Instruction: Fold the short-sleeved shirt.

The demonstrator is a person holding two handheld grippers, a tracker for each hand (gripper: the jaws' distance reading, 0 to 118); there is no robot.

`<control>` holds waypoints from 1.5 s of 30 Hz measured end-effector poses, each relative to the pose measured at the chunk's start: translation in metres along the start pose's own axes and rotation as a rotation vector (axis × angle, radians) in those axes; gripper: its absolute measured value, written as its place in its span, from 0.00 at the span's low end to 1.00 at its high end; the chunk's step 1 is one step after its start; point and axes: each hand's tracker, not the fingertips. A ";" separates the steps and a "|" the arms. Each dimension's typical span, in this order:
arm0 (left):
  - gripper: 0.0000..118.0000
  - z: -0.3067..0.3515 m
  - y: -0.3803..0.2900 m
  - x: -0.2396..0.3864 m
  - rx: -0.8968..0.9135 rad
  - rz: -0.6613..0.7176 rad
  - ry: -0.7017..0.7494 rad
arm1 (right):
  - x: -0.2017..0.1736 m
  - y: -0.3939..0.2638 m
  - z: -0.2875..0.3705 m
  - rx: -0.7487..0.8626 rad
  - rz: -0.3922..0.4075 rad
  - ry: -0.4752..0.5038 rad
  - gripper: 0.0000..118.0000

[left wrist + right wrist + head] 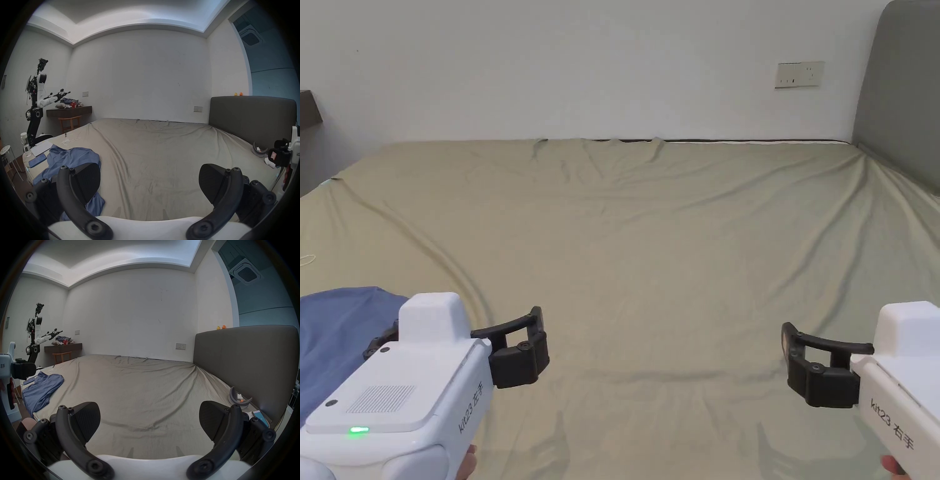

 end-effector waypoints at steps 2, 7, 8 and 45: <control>0.99 0.000 0.000 0.004 -0.003 -0.014 -0.006 | 0.001 0.000 0.000 -0.003 -0.002 -0.002 1.00; 0.99 0.001 0.000 0.008 0.007 -0.031 -0.014 | 0.004 0.001 0.003 -0.003 -0.022 -0.004 0.96; 0.99 0.002 0.001 0.008 0.013 -0.032 -0.015 | 0.005 0.000 0.003 -0.001 -0.018 -0.008 0.96; 0.00 0.037 0.009 -0.054 0.048 -0.046 0.157 | -0.065 0.035 -0.002 0.085 0.048 0.172 0.00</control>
